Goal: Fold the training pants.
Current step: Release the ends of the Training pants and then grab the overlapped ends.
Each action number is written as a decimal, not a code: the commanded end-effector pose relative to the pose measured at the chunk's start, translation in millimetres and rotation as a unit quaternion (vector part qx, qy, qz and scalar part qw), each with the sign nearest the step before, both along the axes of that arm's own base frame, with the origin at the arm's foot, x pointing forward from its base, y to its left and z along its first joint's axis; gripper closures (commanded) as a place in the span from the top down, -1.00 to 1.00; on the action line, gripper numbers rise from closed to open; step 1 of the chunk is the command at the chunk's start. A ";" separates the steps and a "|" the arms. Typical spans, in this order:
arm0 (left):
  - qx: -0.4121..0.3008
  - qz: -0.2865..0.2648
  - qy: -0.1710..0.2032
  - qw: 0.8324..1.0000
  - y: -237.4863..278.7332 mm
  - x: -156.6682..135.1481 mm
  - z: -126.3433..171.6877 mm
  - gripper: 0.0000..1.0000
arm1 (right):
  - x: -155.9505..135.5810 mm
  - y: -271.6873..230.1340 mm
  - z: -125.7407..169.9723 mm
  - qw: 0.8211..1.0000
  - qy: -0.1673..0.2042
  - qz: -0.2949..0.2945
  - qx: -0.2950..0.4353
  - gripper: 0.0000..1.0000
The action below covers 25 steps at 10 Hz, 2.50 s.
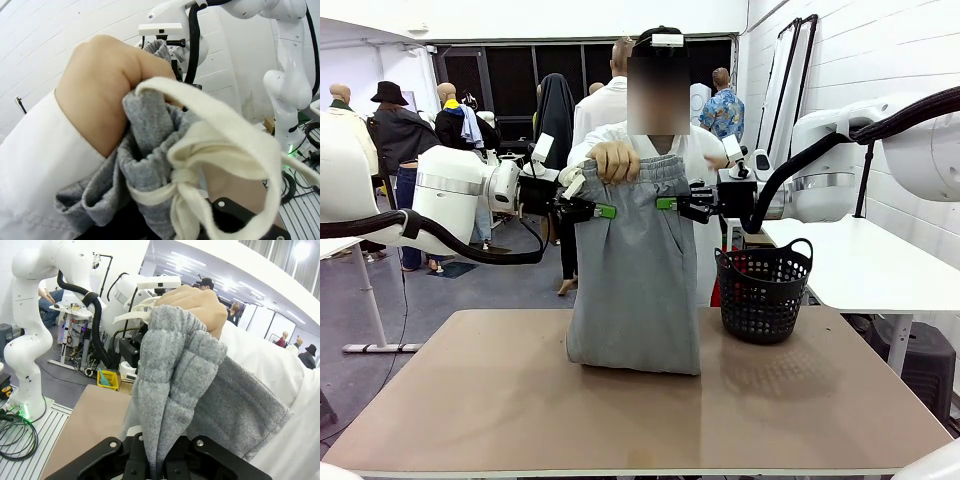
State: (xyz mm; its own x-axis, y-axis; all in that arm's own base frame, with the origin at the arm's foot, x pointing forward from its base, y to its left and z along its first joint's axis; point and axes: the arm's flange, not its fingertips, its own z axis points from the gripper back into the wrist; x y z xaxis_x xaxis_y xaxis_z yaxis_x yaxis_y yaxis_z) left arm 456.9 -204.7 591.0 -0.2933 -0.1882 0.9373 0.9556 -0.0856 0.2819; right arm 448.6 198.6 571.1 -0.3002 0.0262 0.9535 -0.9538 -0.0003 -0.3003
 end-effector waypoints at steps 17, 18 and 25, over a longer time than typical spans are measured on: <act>-0.010 0.003 -0.007 1.000 0.7 -3.5 -0.9 -1.00 | -0.1 1.6 1.7 1.000 -0.001 0.002 0.003 -1.00; -0.010 0.003 -0.007 1.000 0.7 -3.5 -0.9 -1.00 | -0.1 1.6 1.7 1.000 -0.001 0.002 0.003 -1.00; -0.009 0.010 0.018 1.000 -1.3 -0.6 0.4 0.54 | -0.3 0.0 4.2 1.000 0.020 0.009 0.006 0.39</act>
